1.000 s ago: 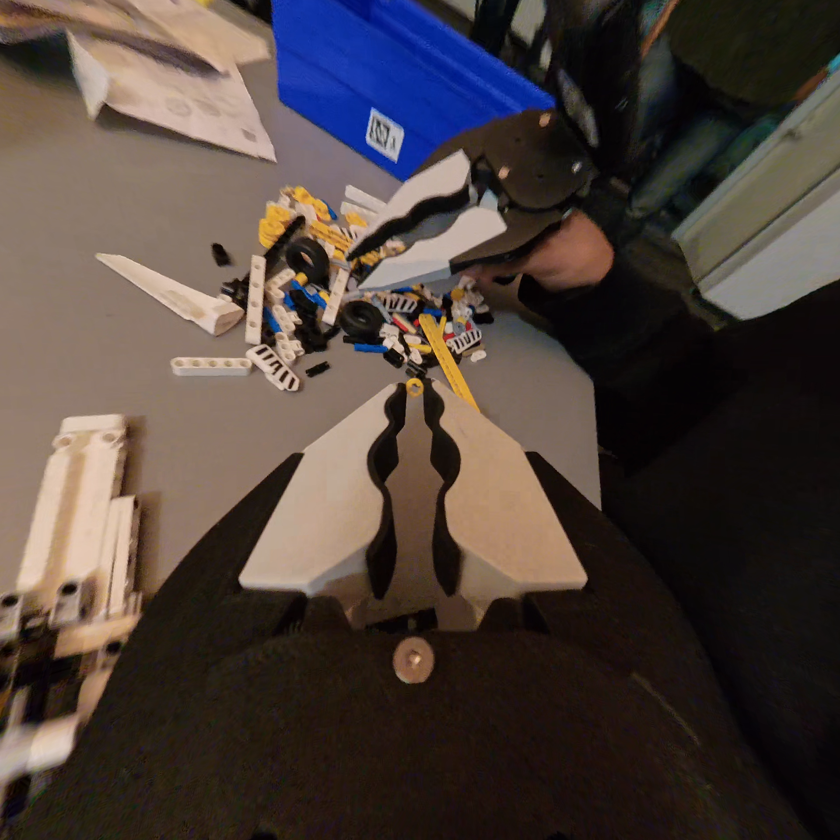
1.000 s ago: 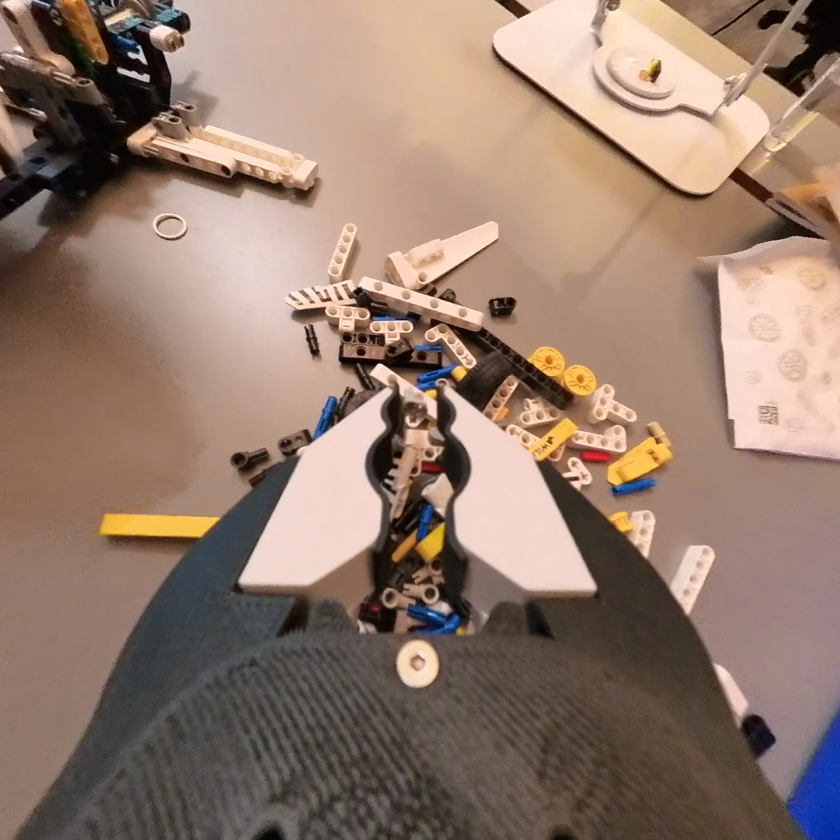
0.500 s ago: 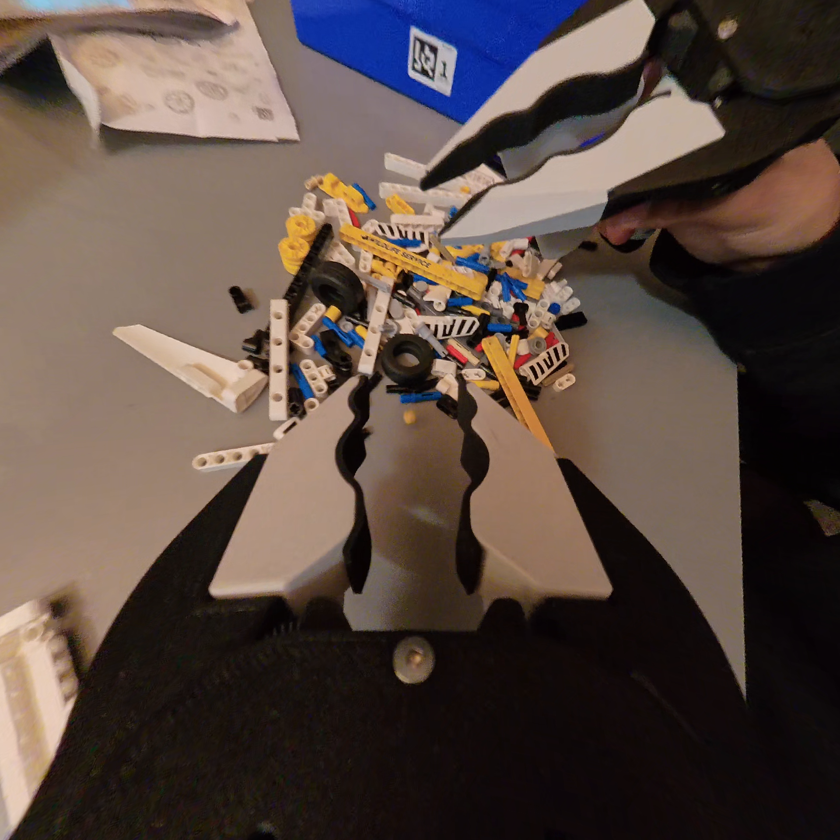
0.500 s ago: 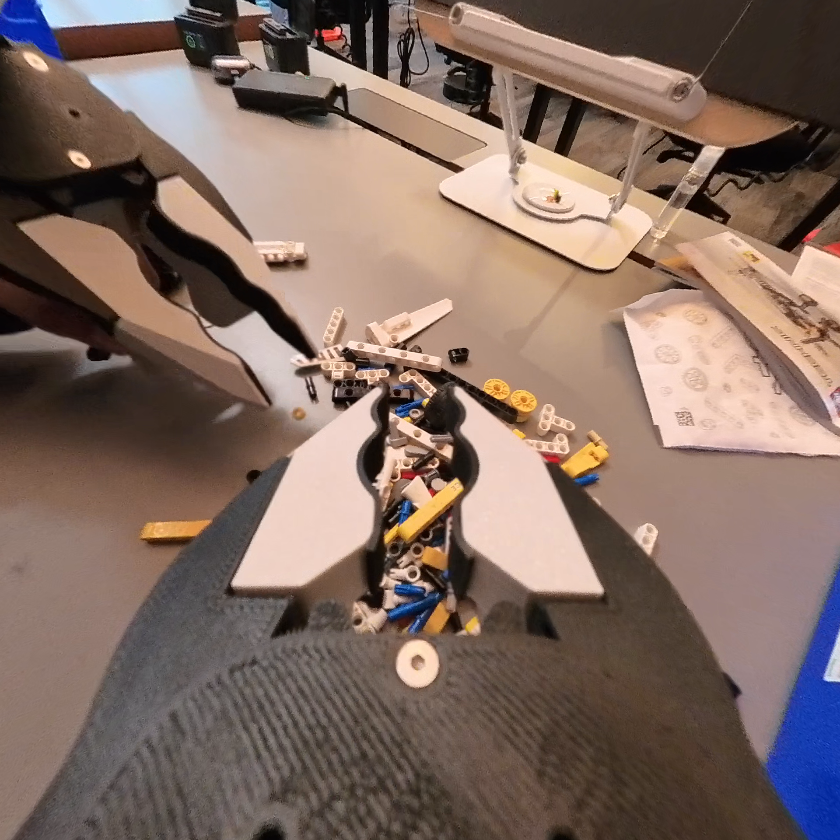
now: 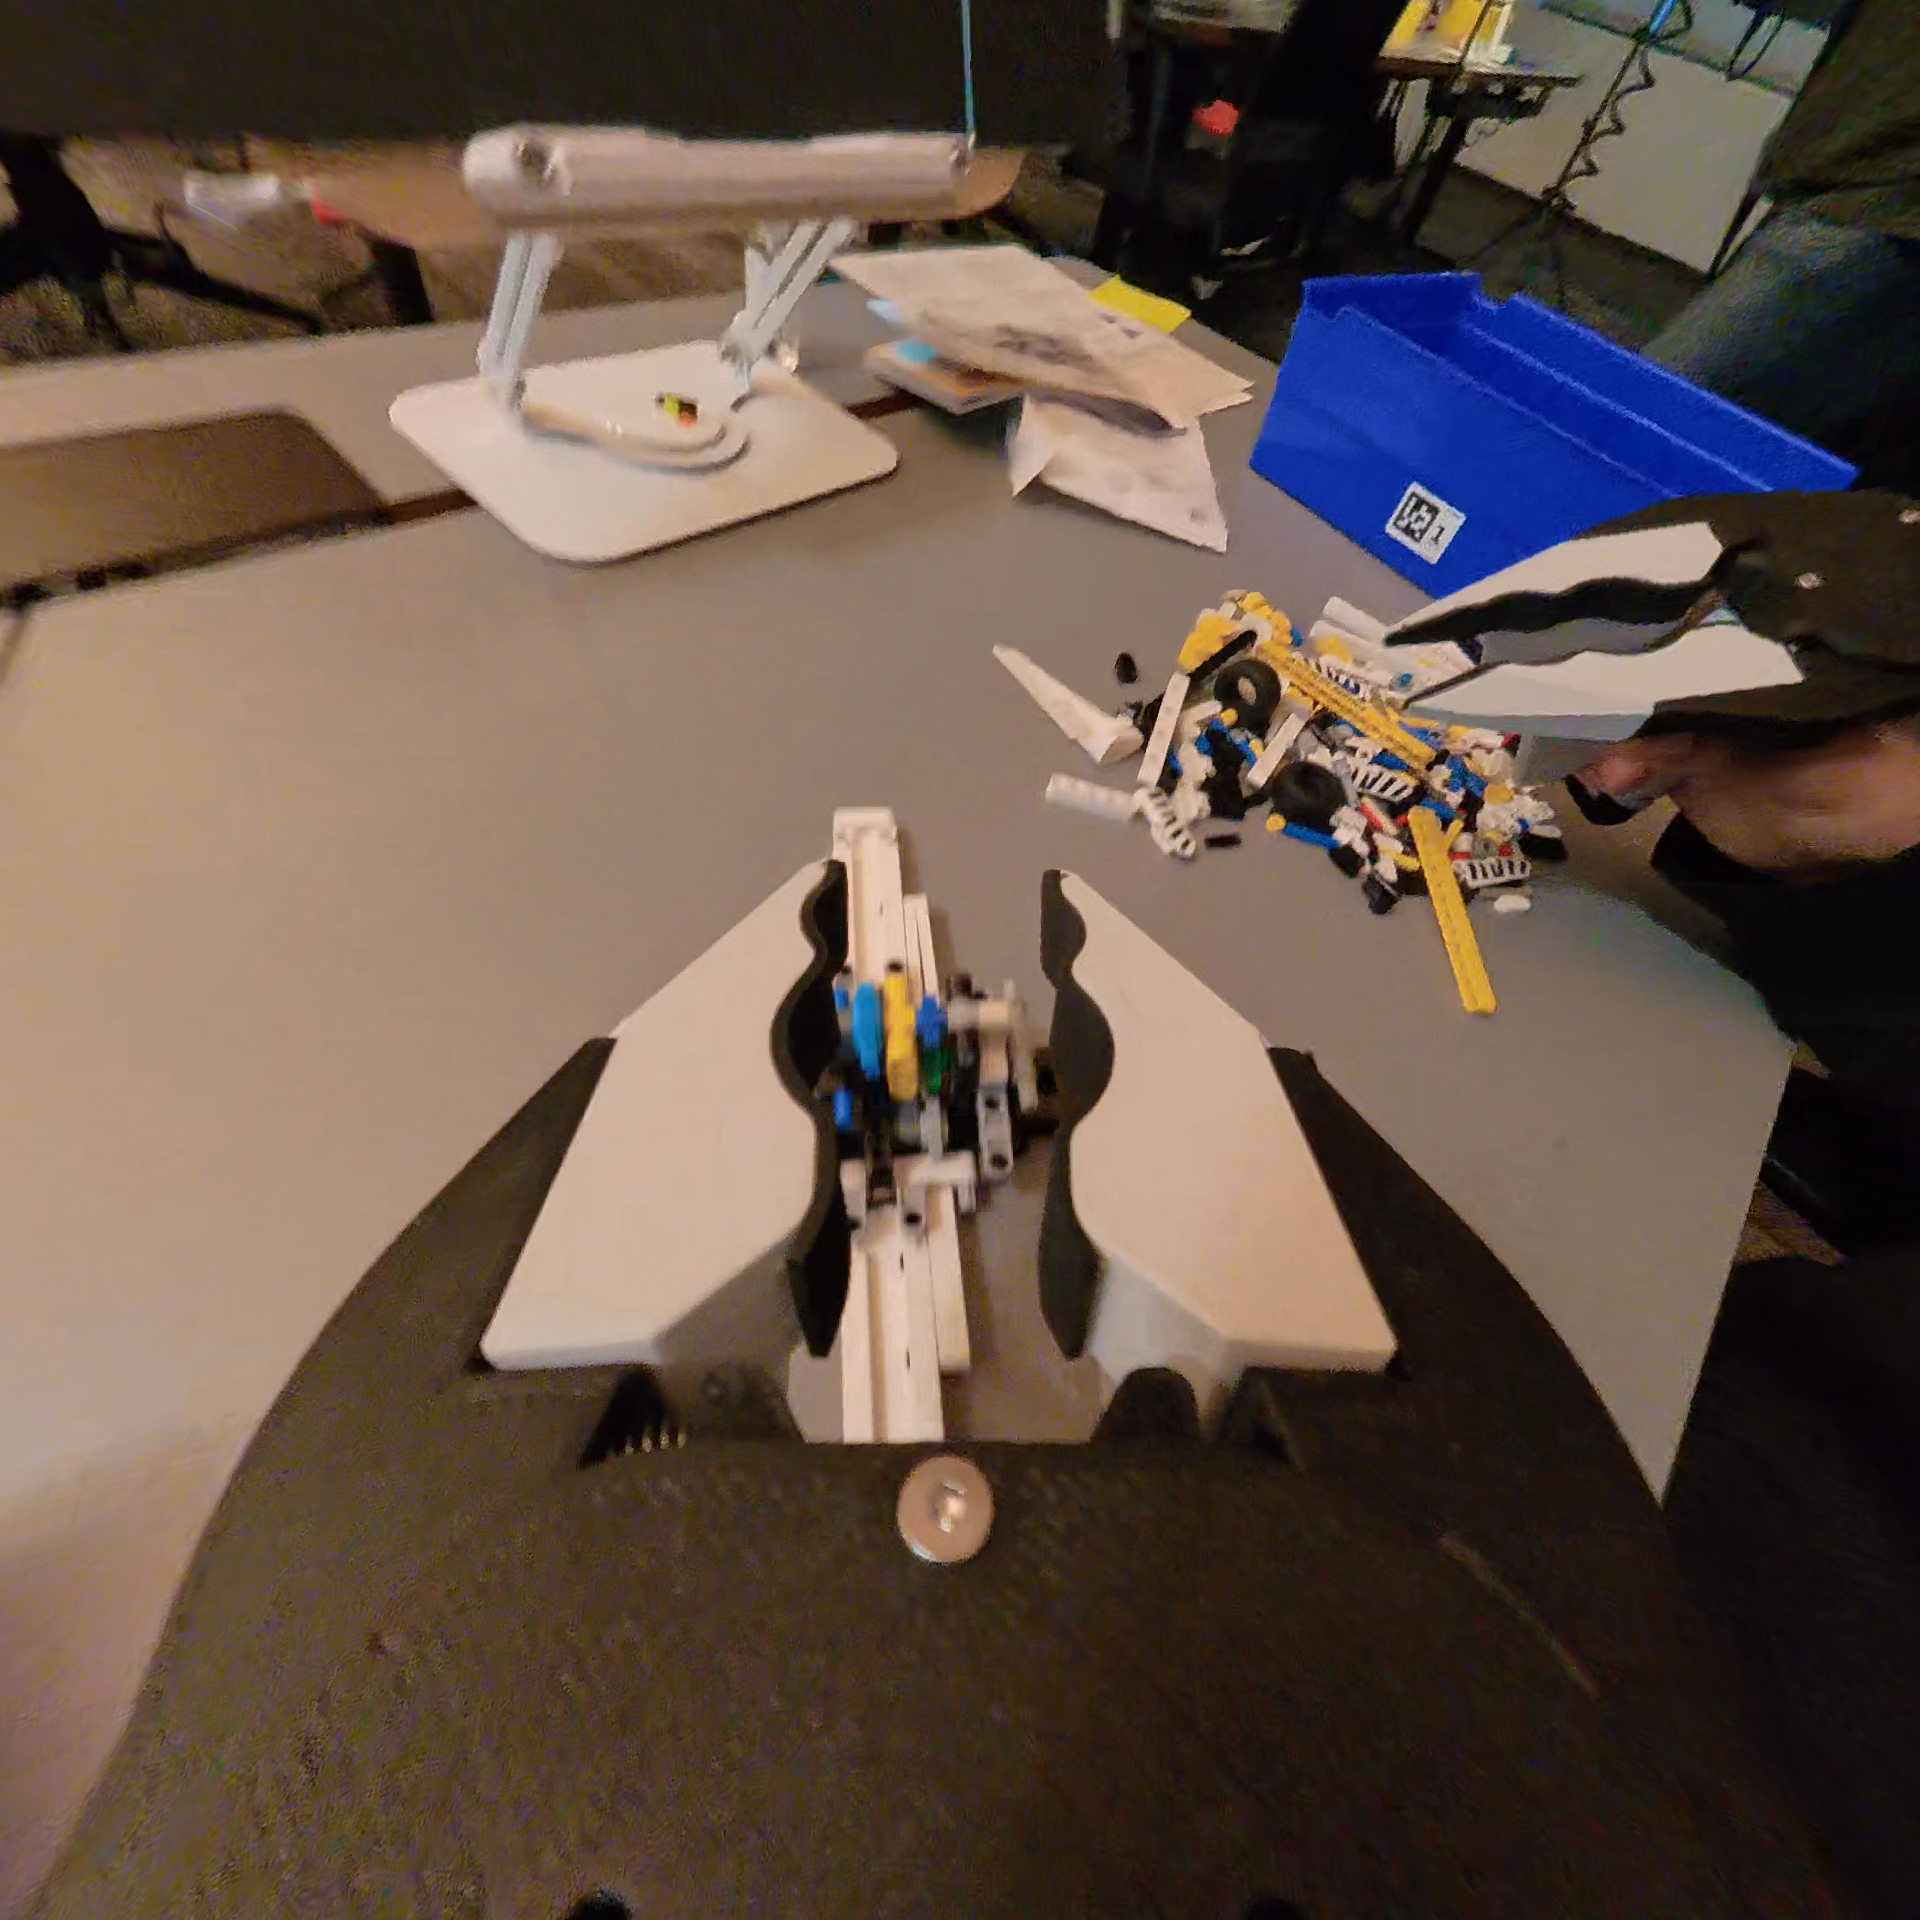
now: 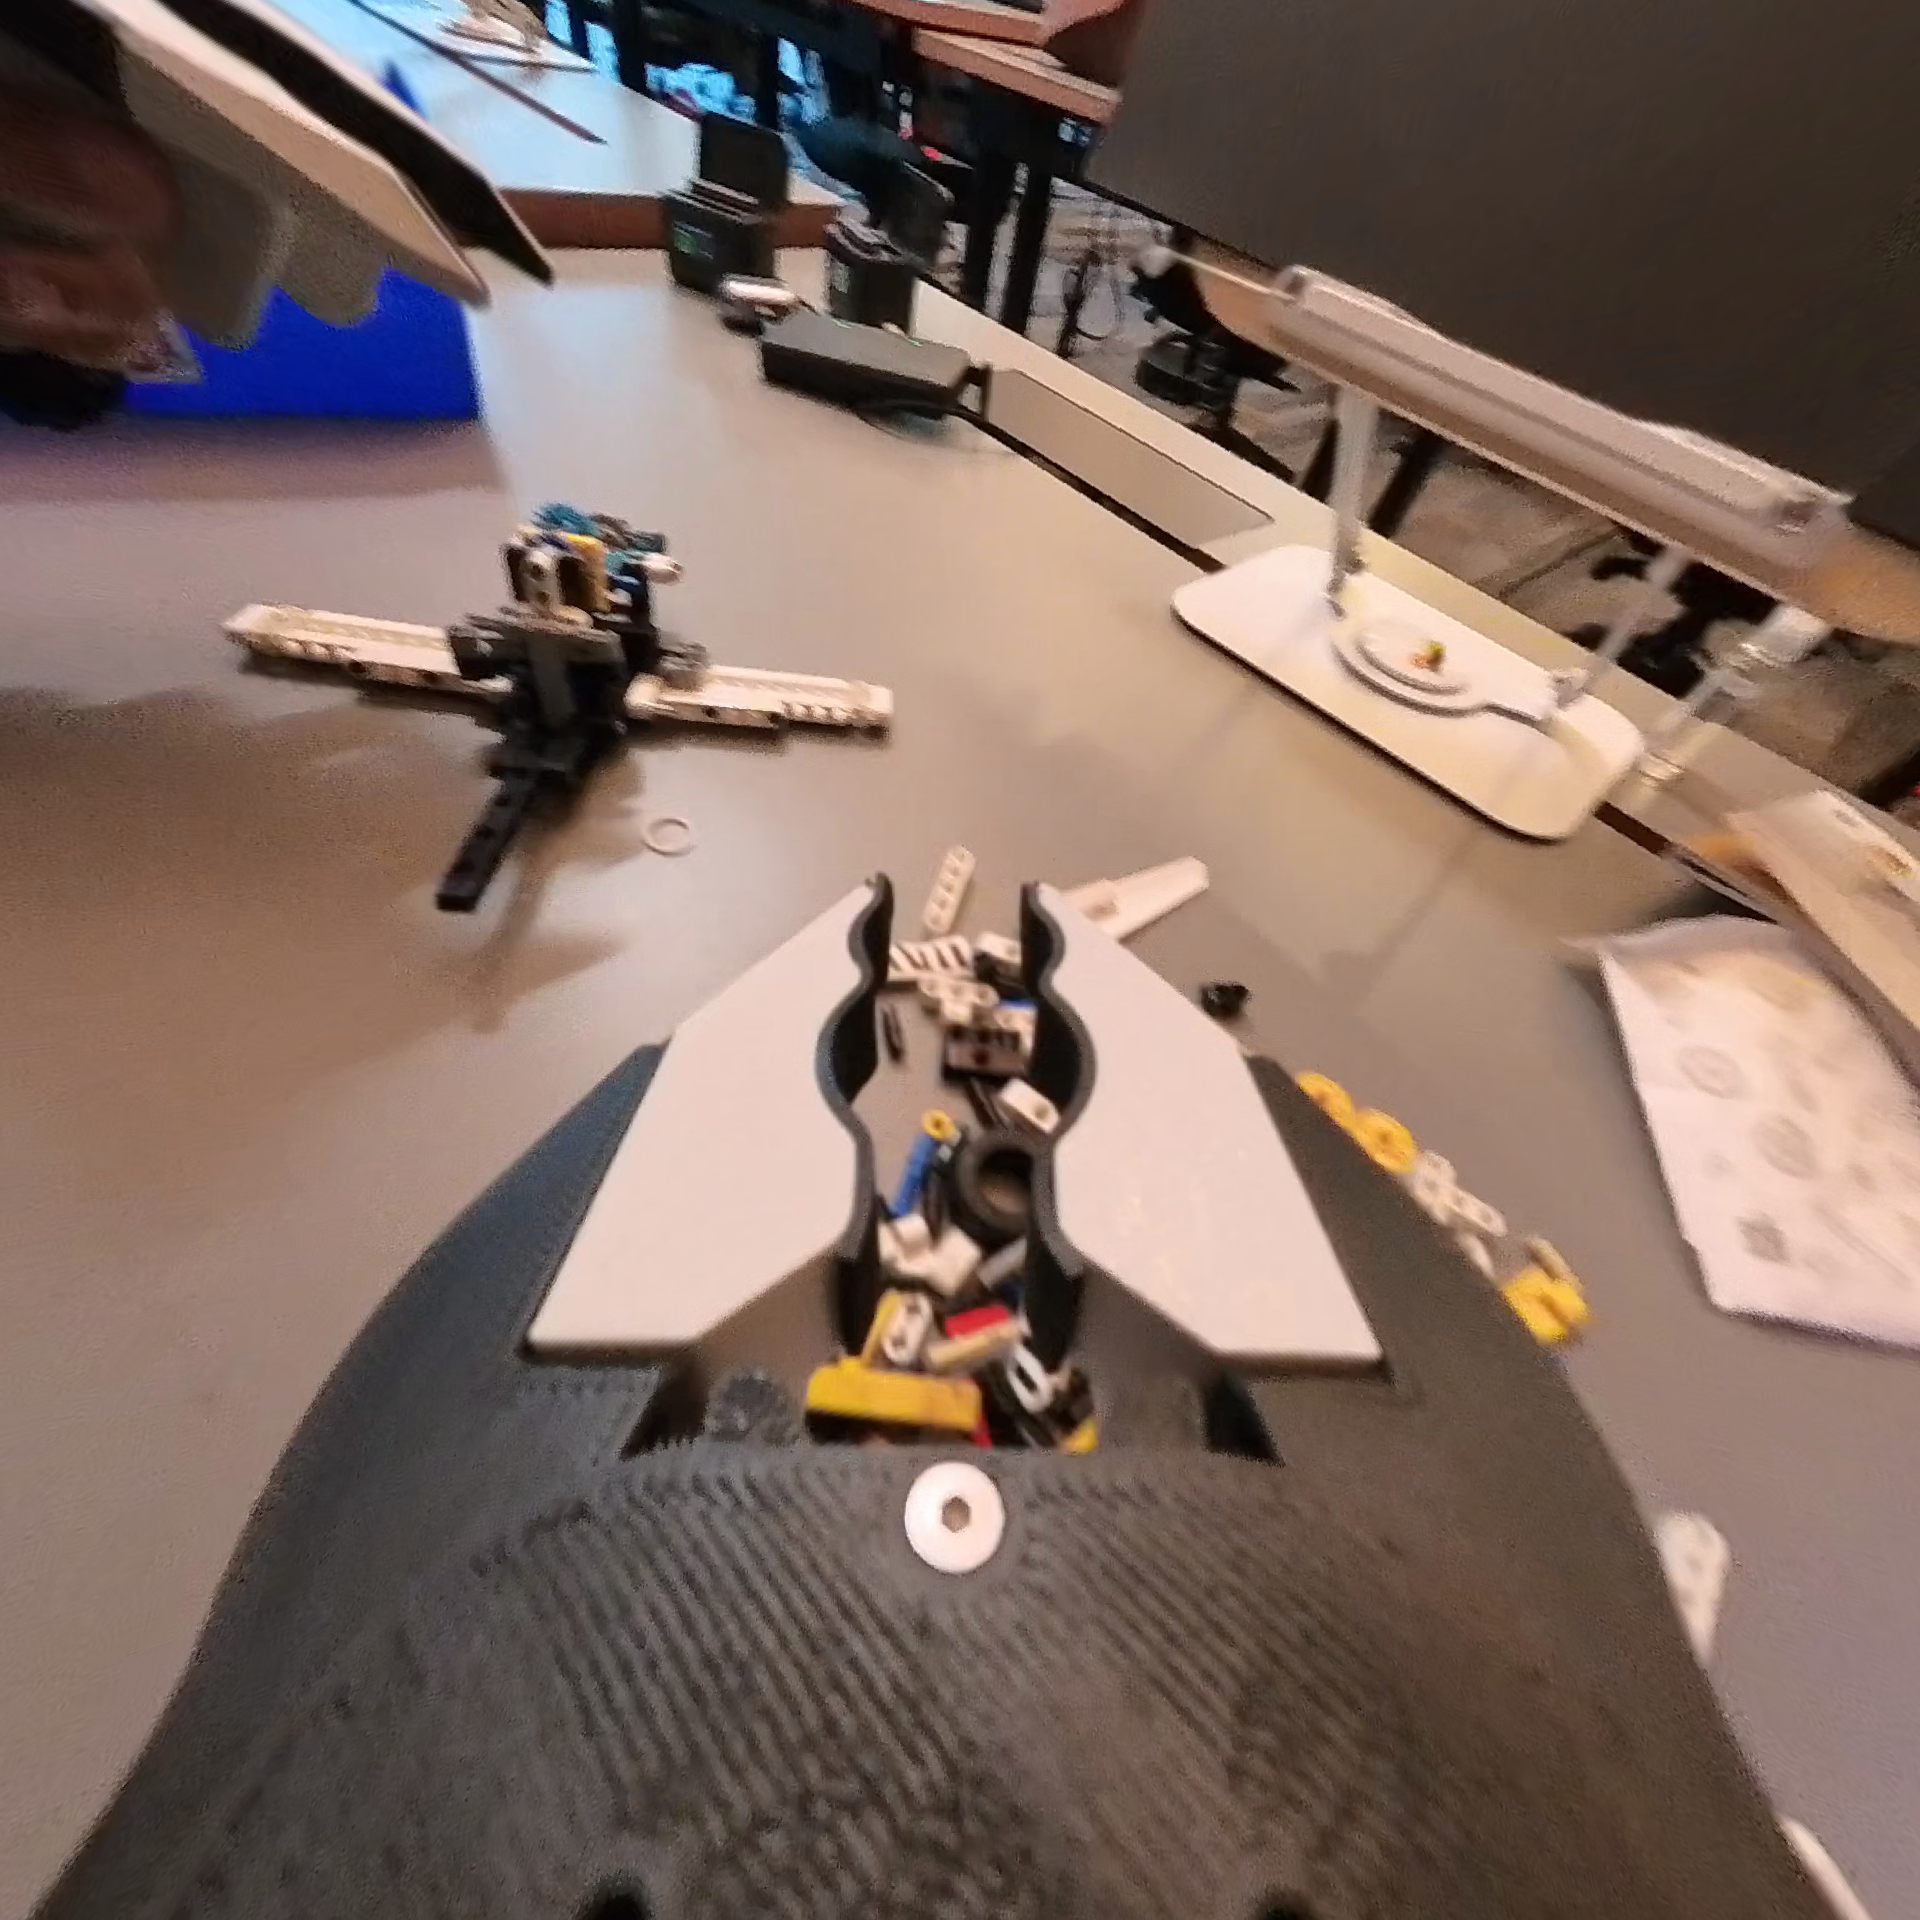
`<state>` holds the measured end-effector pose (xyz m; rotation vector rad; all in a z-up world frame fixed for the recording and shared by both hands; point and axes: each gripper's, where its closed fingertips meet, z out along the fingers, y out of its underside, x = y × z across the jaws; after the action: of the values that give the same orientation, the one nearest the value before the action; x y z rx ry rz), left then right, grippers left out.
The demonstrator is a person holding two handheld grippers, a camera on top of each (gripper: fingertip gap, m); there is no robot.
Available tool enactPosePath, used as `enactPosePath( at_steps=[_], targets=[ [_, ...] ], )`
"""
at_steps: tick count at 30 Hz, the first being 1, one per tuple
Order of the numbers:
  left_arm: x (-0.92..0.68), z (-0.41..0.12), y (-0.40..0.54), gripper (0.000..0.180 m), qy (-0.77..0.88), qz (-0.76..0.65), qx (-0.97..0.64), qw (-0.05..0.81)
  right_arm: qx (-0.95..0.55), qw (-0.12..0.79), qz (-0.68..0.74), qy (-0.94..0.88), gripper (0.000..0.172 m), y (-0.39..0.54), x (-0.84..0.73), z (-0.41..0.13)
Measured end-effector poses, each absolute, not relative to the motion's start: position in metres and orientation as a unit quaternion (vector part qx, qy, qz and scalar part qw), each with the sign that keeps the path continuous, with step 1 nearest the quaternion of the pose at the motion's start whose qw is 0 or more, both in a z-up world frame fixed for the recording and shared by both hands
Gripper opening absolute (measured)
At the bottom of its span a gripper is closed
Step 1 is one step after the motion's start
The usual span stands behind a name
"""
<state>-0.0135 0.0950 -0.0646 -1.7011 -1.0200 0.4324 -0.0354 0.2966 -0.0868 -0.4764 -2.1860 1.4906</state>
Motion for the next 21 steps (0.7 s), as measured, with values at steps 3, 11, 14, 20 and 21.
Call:
enactPosePath(
  at_steps=[3,11,14,20,21],
  targets=[
    [-0.001,-0.085,0.090,0.038,-0.441,0.152,-0.709,0.529,-0.145,0.209,0.549,-0.797,0.026,0.266,-0.032,-0.081],
    [0.010,-0.133,0.098,0.042,-0.406,0.180,-0.775,0.449,-0.034,0.172,0.530,-0.830,0.032,0.170,-0.031,-0.073],
    [0.007,-0.141,0.097,0.046,-0.390,0.219,-0.787,0.426,-0.002,0.160,0.502,-0.850,0.032,0.149,-0.036,-0.088],
    [0.004,-0.144,0.096,0.048,-0.411,0.215,-0.769,0.440,-0.037,0.032,0.448,-0.893,0.030,0.135,-0.021,-0.139],
    [0.003,-0.144,0.093,0.047,-0.416,0.214,-0.766,0.441,-0.038,0.019,0.446,-0.894,0.030,0.134,-0.016,-0.144]
  ],
)
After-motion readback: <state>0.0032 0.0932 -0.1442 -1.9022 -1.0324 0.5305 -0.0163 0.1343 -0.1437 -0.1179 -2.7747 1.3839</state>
